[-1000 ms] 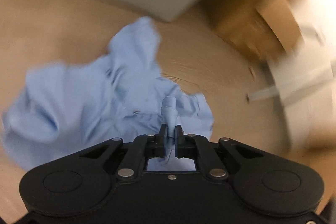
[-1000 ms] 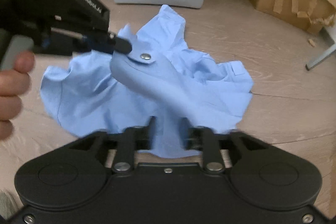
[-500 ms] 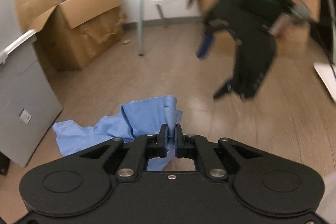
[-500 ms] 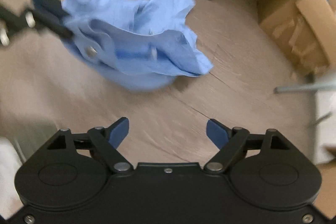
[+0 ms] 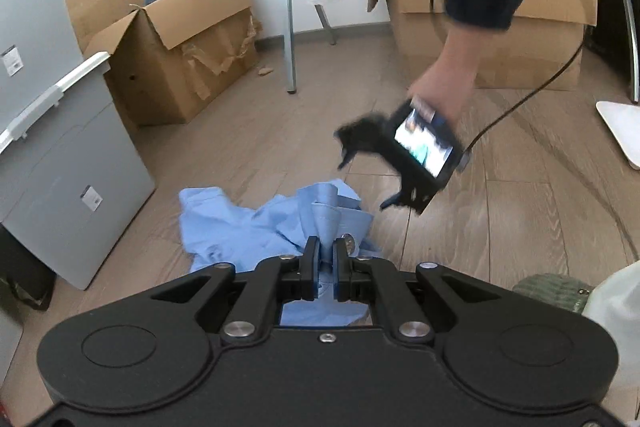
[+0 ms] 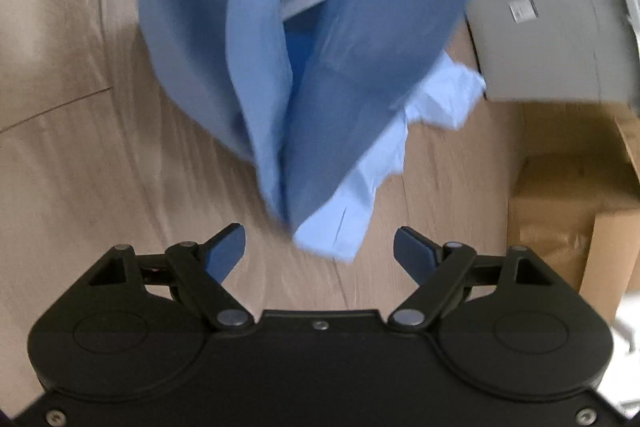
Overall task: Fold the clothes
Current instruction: 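Lift the shirt with both grippers and shake it out in the air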
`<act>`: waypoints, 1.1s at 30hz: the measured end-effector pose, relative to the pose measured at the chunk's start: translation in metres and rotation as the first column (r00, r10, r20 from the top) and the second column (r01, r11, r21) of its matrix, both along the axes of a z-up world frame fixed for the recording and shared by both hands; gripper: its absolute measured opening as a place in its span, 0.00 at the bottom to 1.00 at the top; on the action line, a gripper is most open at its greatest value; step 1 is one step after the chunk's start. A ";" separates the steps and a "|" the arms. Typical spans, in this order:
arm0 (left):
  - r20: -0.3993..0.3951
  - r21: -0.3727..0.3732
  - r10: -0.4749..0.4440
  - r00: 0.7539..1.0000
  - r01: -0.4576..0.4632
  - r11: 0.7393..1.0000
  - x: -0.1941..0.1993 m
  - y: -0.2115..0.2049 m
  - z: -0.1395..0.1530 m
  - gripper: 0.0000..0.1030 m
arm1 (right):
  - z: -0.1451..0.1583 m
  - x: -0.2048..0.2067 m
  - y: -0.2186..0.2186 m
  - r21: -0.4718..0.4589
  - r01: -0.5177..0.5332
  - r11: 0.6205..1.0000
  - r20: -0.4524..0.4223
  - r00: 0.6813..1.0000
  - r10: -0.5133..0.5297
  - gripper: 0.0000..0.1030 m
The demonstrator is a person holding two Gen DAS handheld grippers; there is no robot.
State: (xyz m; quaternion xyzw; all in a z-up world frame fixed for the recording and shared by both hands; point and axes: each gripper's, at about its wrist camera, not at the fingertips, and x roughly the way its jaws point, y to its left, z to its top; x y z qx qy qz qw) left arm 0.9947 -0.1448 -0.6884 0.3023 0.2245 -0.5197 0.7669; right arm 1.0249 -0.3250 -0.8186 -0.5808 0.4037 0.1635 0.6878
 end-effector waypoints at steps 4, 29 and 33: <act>-0.053 0.004 0.057 0.997 -0.057 0.998 -0.001 0.013 0.012 0.06 | -0.015 0.012 0.009 0.072 -0.076 0.994 -0.016 0.997 0.078 0.83; -0.185 0.022 0.437 0.880 -0.441 0.897 0.078 0.027 0.092 0.06 | 0.027 0.074 0.056 0.277 0.076 0.958 -0.031 0.997 -0.071 0.08; -0.146 -0.010 0.496 0.856 -0.503 0.864 0.085 0.038 0.121 0.06 | 0.082 0.085 0.051 0.340 0.100 0.935 0.053 0.991 -0.126 0.06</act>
